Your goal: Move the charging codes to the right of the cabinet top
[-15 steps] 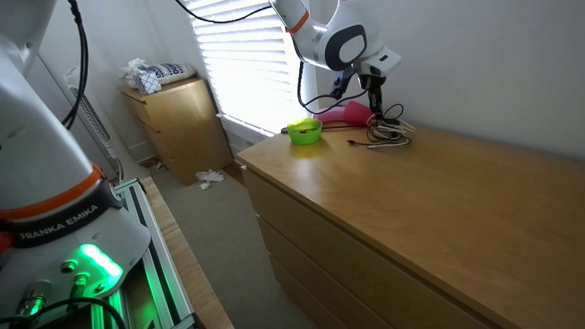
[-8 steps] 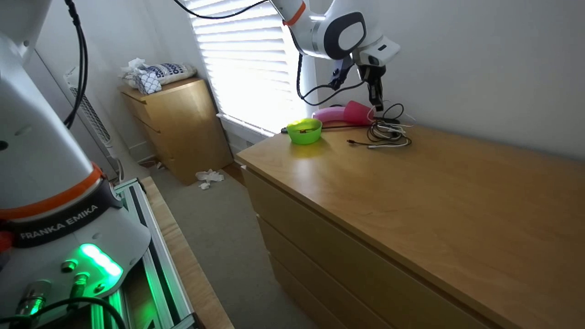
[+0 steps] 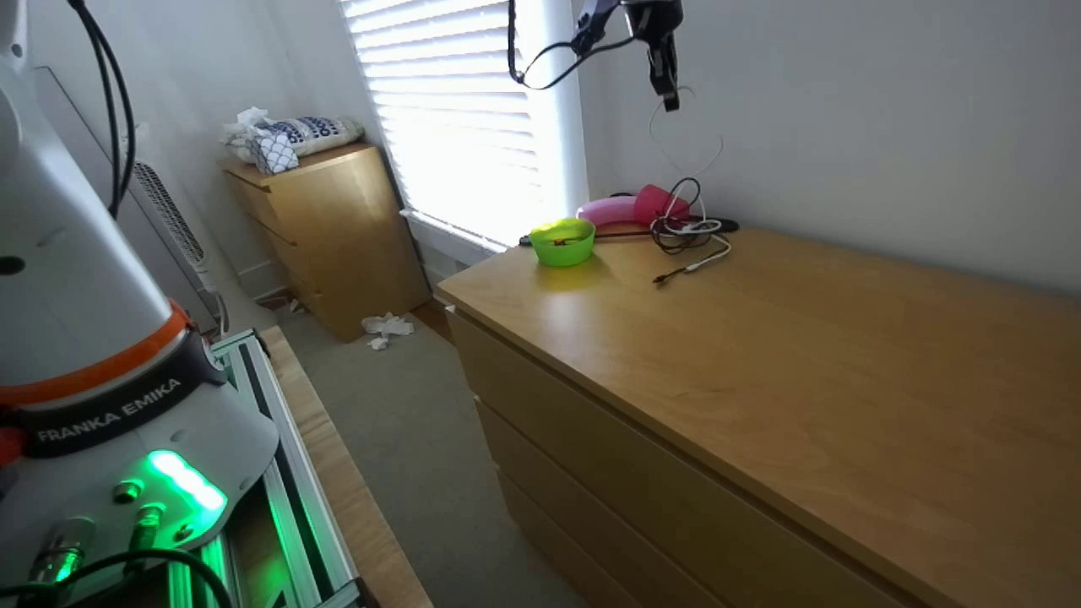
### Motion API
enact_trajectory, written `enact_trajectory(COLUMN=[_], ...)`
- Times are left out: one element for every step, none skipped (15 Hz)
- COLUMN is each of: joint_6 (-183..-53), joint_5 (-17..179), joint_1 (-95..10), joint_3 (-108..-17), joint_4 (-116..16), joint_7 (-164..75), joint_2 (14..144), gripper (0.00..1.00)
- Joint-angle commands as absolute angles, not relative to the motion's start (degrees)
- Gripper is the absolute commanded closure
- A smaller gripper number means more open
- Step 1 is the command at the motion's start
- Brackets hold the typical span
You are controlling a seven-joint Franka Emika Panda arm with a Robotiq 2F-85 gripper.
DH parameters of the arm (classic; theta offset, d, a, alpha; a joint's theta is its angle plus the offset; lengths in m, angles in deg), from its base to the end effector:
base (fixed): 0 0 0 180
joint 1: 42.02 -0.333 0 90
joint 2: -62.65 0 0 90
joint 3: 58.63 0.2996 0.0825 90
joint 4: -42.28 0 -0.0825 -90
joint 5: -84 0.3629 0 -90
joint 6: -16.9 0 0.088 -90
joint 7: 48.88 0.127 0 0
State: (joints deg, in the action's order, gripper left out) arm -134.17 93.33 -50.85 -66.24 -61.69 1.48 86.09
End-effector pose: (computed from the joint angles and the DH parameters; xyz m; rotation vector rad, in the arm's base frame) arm 0.6644 0.0193 0.3412 -2.5394 1.3245 -0.5102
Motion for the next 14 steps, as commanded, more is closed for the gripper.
enact_trajectory(joint_6=[-132.26,-132.78,-132.43,-131.47,-129.89,-131.77,-131.7,-124.42,-129.98,-121.44,-120.27,-126.68,-115.56,-121.77], joint_5=[90.29,89.1,88.19,86.53,84.52,80.48,77.62,81.71,74.72,83.71,83.54,74.3,89.34,80.61], joint_1=[-51.45,-51.4,-51.12,-51.16,-51.11,-51.21,-50.72,-49.5,-49.04,-47.87,-47.08,-45.4,-45.77,-43.85], joint_3=[-66.44,-66.43,-66.17,-66.26,-66.09,-66.41,-65.92,-63.94,-64.79,-62.92,-62.85,-63.33,-62.53,-62.8], joint_4=[-66.32,-66.28,-66.43,-66.18,-66.06,-66.1,-65.85,-65.33,-65.52,-65.36,-65.13,-65.7,-65.06,-65.97], joint_7=[4.85,5.67,6.62,8.92,10.89,14.46,16.54,14.59,20.31,13.97,15.28,22.54,11.37,20.17], joint_2=[75.94,74.07,71.94,70.26,68.39,66.72,65.19,62.69,62.26,59.66,58.87,58.75,56.44,56.65], gripper=[0.99,0.99,0.99,0.99,0.99,0.99,0.99,0.99,0.99,0.99,0.99,0.99,0.99,0.99])
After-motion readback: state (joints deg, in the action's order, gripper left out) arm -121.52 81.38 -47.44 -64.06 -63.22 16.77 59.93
